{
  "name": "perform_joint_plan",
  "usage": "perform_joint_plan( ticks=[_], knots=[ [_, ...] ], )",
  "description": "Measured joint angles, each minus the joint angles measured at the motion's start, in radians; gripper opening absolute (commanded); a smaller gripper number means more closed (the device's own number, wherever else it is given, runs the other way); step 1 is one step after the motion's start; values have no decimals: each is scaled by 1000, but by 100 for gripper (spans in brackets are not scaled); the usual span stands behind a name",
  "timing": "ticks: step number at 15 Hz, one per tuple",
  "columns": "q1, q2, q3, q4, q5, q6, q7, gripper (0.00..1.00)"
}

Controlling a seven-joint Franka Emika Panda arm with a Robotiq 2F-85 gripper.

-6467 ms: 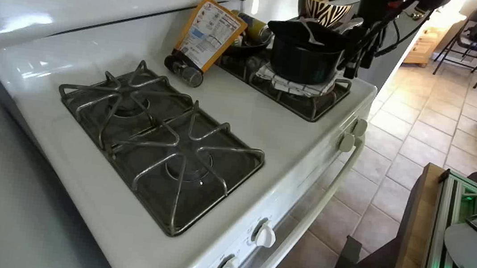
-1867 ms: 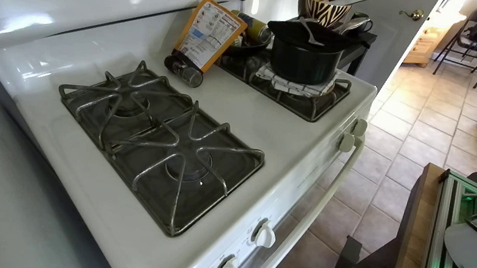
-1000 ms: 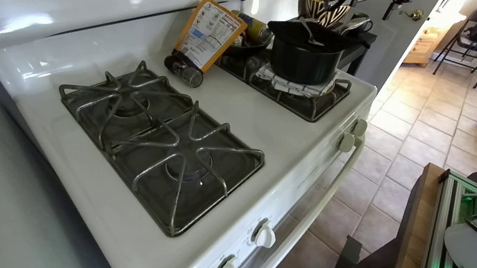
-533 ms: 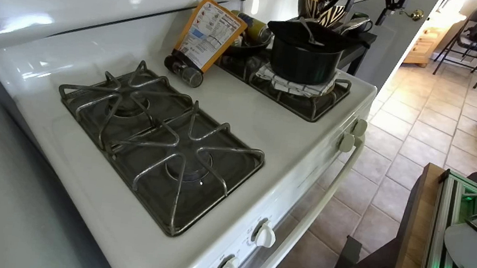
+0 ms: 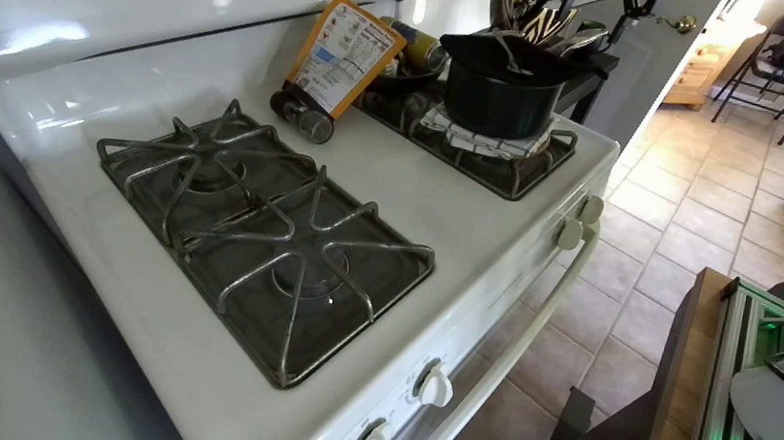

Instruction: Move the pot to the left

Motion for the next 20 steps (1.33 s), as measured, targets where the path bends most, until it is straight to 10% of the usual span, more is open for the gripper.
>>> perform_joint_plan(
  ticks=[20],
  knots=[
    [-32, 41, 12, -1, 46, 0, -103, 100]
  ],
)
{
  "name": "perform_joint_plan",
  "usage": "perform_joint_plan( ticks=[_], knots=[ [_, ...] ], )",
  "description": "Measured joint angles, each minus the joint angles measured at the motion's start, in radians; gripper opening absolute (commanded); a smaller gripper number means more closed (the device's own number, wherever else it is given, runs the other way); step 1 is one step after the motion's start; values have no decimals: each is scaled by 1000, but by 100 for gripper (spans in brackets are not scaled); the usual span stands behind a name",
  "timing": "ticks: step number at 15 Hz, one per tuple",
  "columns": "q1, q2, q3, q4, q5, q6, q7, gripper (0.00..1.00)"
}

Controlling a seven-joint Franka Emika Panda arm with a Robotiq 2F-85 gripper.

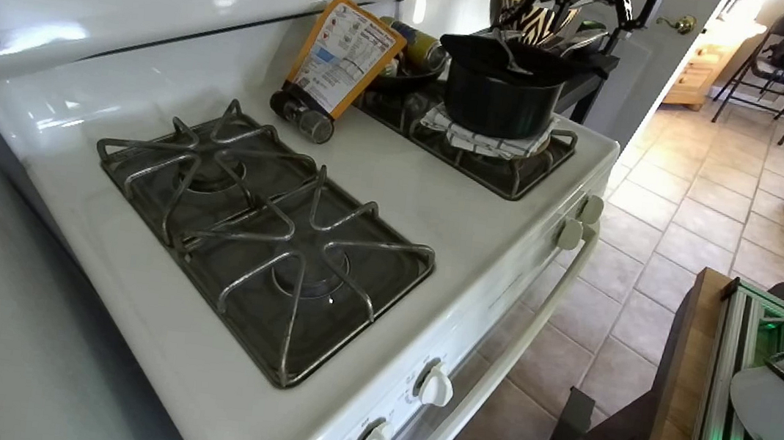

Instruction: Move the pot to the left

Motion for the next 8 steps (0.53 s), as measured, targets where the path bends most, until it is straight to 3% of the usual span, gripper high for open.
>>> perform_joint_plan(
  ticks=[6, 7, 8],
  knots=[
    [-61, 69, -9, 2, 61, 1, -96, 99],
    [-66, 81, -8, 2, 82, 1, -106, 98],
    [-69, 91, -8, 3, 105, 1, -114, 88]
  ],
)
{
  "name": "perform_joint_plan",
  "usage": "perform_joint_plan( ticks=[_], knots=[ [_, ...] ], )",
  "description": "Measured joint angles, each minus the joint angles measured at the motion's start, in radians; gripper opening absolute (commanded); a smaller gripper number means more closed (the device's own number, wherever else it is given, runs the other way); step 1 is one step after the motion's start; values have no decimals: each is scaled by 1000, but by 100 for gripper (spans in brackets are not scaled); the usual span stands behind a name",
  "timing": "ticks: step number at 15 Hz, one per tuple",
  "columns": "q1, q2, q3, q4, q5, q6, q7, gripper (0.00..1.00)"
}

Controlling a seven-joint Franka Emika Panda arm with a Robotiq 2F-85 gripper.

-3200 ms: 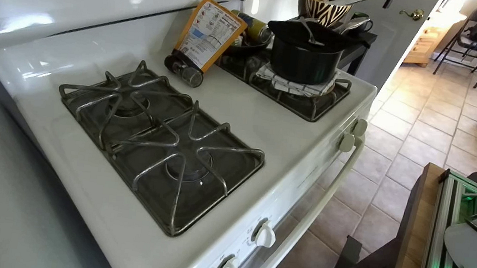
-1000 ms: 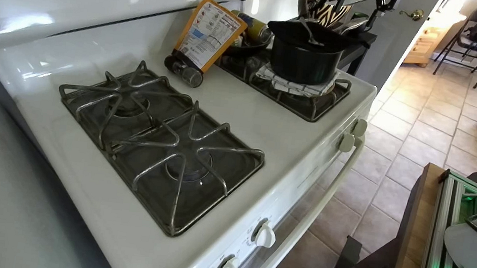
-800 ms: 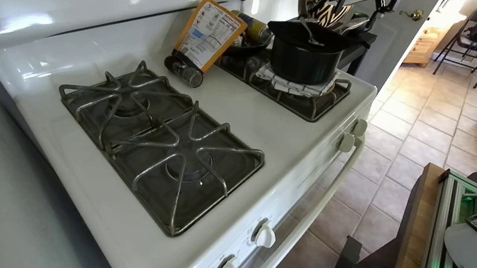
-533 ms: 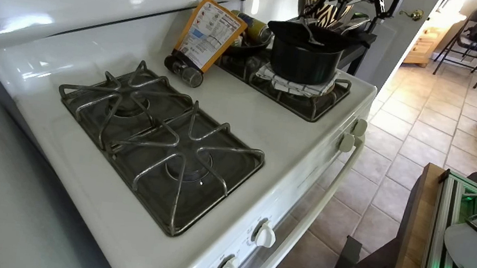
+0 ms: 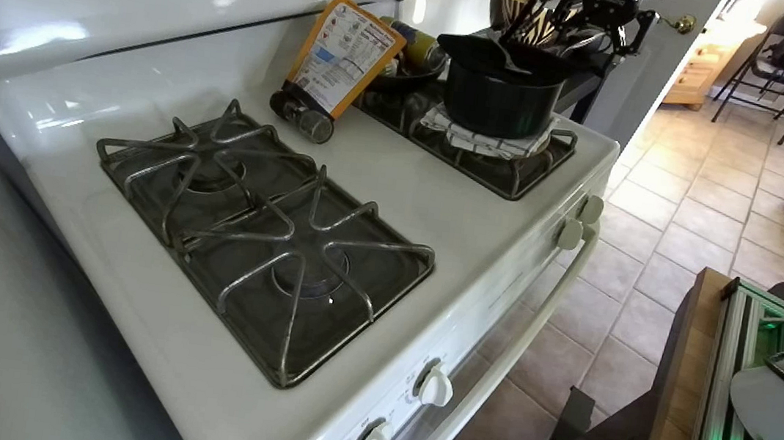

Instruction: Move the pot to the left

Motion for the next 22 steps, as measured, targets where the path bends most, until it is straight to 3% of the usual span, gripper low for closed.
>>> perform_joint_plan(
  ticks=[1, 3, 11, 17, 22],
  knots=[
    [-1, 9, 1, 1, 24, 0, -7, 75],
    [-1, 22, 8, 8, 60, 0, -9, 66],
    [-14, 37, 17, 33, 83, 0, -8, 1],
    [-24, 42, 18, 37, 116, -16, -9, 1],
    [-44, 56, 18, 68, 186, -104, -10, 1]
  ],
)
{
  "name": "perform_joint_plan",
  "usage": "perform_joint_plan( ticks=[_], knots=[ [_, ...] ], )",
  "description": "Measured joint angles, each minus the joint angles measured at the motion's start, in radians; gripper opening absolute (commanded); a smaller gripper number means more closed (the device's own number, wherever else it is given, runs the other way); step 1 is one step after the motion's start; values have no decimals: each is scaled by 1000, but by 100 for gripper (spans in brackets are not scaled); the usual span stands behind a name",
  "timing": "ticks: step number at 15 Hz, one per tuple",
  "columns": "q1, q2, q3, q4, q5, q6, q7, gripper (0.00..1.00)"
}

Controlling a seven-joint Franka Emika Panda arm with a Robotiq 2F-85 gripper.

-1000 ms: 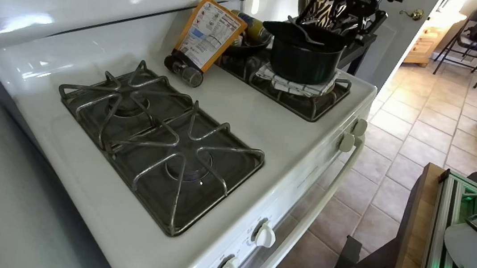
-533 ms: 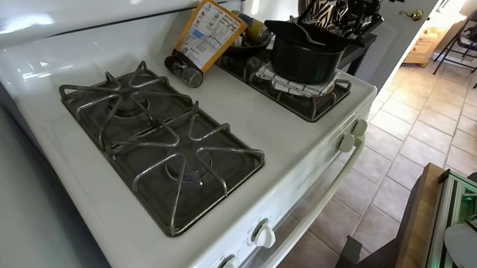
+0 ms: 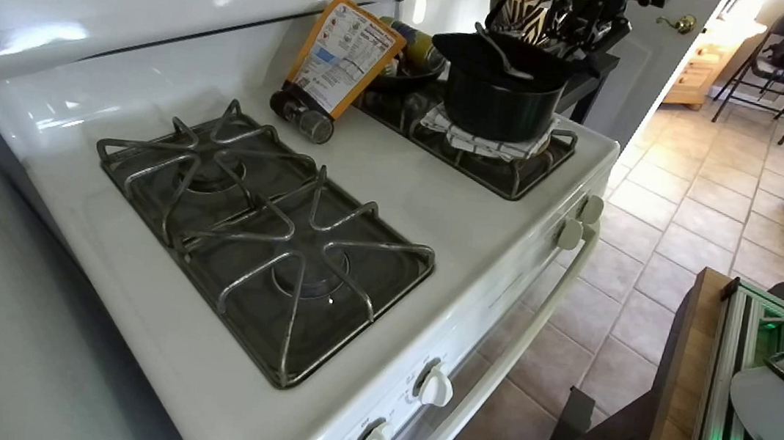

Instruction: Move the pot to the left

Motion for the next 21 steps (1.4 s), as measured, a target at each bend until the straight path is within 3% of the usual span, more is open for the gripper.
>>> perform_joint_plan(
  ticks=[10, 21],
  knots=[
    [-34, 71, 0, 52, 89, -114, -15, 1],
    [-35, 31, 4, 87, 85, -149, 32, 1]
  ],
)
